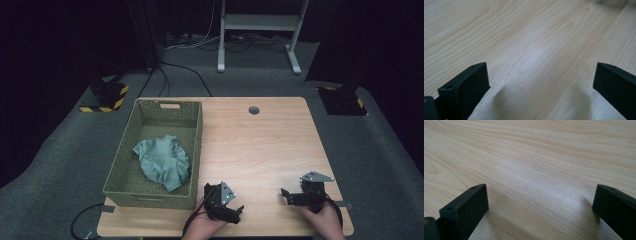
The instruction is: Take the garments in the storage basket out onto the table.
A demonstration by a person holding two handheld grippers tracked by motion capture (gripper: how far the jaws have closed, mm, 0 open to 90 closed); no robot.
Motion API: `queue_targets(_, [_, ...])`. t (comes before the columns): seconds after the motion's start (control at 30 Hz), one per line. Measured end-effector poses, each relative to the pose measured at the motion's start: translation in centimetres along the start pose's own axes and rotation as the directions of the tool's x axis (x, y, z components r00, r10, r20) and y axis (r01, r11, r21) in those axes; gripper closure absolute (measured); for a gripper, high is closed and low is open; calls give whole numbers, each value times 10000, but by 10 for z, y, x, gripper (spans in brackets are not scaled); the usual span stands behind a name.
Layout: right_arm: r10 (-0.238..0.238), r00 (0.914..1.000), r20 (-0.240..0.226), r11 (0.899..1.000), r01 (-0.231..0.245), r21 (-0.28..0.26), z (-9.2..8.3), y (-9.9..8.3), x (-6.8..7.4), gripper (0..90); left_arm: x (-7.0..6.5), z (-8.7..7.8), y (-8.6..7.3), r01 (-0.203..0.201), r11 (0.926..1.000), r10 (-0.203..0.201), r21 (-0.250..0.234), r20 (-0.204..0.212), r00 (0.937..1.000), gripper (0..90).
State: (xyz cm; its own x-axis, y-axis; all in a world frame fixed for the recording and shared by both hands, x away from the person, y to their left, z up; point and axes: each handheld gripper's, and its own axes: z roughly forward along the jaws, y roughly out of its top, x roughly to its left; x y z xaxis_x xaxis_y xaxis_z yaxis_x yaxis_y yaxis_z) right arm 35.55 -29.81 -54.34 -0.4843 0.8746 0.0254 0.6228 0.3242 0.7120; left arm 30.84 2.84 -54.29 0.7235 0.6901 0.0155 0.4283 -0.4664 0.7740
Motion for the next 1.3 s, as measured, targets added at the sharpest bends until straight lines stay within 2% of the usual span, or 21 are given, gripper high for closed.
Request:
queue_targets(0.1, [-202, 9996, 203, 9997, 200, 111, 1, 0, 3, 0, 1, -1, 0, 79, 9999, -78, -73, 121, 9999, 7])
queue_targets(0.2, [-275, 9995, 151, 9995, 273, 137, 1, 1, 4, 0, 2, -2, 1, 27, 10000, -26, -90, 108, 9999, 6])
queue_targets(0.53, [-194, 9996, 203, 9998, 192, 113, 1, 0, 4, 0, 4, -9, 2, 14, 9986, 2, -523, 300, 9995, 4])
queue_targets(0.6, [-199, 9995, 247, 9997, 196, 127, 1, 0, 5, 0, 6, -11, 3, 175, 9977, -152, -657, 345, 9993, 4])
queue_targets(0.97, [-241, 9995, 195, 9996, 238, 129, 1, 0, 6, 0, 5, -18, 7, 166, 9976, -144, -671, 340, 9993, 8])
queue_targets(1.07, [-236, 9995, 194, 9996, 234, 131, 1, 0, 6, 0, 3, -21, 11, 43, 9980, -25, -623, 301, 9995, 8])
queue_targets(1.1, [-240, 9995, 193, 9996, 237, 131, 1, 0, 6, 0, 1, -23, 14, -167, 9965, 185, -818, 219, 9996, 8])
queue_targets(1.2, [-239, 9995, 193, 9996, 237, 124, 1, 0, 6, 0, -2, -26, 16, -361, 9947, 383, -958, 211, 9990, 7])
queue_targets(1.23, [-257, 9995, 195, 9996, 254, 128, 1, 0, 6, 0, -5, -28, 17, -547, 9927, 563, -1077, 124, 9983, 7])
queue_targets(1.3, [-244, 9995, 195, 9996, 241, 130, 1, 0, 6, 0, -6, -28, 18, -567, 9922, 582, -1113, 102, 9983, 7])
